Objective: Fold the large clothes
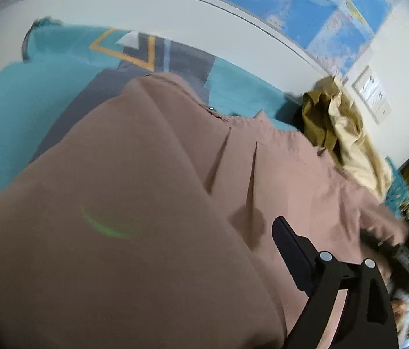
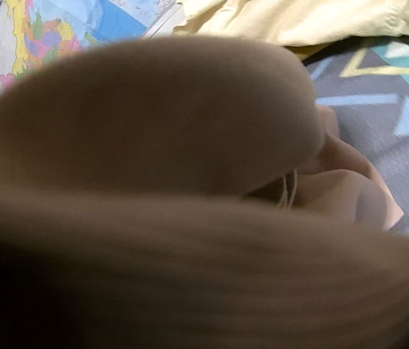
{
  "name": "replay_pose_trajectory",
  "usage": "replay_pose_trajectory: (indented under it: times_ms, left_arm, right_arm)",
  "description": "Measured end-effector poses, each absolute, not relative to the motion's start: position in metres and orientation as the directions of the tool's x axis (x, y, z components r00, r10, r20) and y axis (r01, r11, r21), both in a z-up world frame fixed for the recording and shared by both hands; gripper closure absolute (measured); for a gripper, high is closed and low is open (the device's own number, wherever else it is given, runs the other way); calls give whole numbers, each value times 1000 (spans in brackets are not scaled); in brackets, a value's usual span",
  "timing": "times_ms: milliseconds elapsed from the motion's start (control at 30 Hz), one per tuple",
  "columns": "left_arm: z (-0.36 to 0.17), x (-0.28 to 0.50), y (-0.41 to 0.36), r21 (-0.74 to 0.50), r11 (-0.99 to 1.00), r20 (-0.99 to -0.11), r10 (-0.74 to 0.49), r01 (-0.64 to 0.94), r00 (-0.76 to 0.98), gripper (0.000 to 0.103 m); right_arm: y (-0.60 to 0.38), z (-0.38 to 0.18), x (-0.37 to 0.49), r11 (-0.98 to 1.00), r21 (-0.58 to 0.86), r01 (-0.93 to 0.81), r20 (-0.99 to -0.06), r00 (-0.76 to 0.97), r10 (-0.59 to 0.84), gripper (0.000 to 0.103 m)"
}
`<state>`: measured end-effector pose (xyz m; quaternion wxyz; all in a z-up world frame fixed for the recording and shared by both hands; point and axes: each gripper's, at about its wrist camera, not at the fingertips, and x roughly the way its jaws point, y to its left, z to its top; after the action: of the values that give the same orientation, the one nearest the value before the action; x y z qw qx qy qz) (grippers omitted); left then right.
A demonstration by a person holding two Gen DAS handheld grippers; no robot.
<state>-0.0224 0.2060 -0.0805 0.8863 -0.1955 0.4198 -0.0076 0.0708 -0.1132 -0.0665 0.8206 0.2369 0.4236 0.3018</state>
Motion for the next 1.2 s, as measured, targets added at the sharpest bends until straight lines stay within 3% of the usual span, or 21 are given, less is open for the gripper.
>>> replay_pose_trajectory:
  times_ms: [33,67,100,167,233,600,867,1067,1200]
  left_arm:
    - [-81,-20,202,-325,933,-748,-154,-155,646,18]
    - [-80,-18,199,-291,941,-757,-117,-171,643,38]
    - [-80,-17,199,-264,947,-763,-90,-182,640,51]
    - [-77,-13,203,-260,943,-770,-74,-206,634,80]
    - [-68,-14,210,-287,938,-747,-92,-196,658,87]
    - [28,4,291,-285,938,-652,-39,-197,758,89]
    - [95,16,407,-128,903,-585,264,-409,767,89]
    - [96,25,506,-89,821,-551,431,-564,715,88]
    - [47,29,564,-72,755,-600,490,-652,633,88]
  right_arm:
    - [-110,-66,73,706,644,-295,-550,463,695,47]
    - [-107,-67,75,709,639,-298,-555,460,693,57]
    - [-105,-69,75,703,646,-297,-557,448,700,69]
    - [-103,-68,75,688,656,-311,-543,439,716,78]
    - [-103,-57,67,670,658,-344,-519,438,734,84]
    - [-19,67,78,574,565,-592,-391,421,819,87]
    - [124,116,129,435,535,-724,-300,318,899,88]
    - [231,108,140,332,512,-792,-261,224,939,88]
    - [285,46,146,325,569,-755,-368,119,922,87]
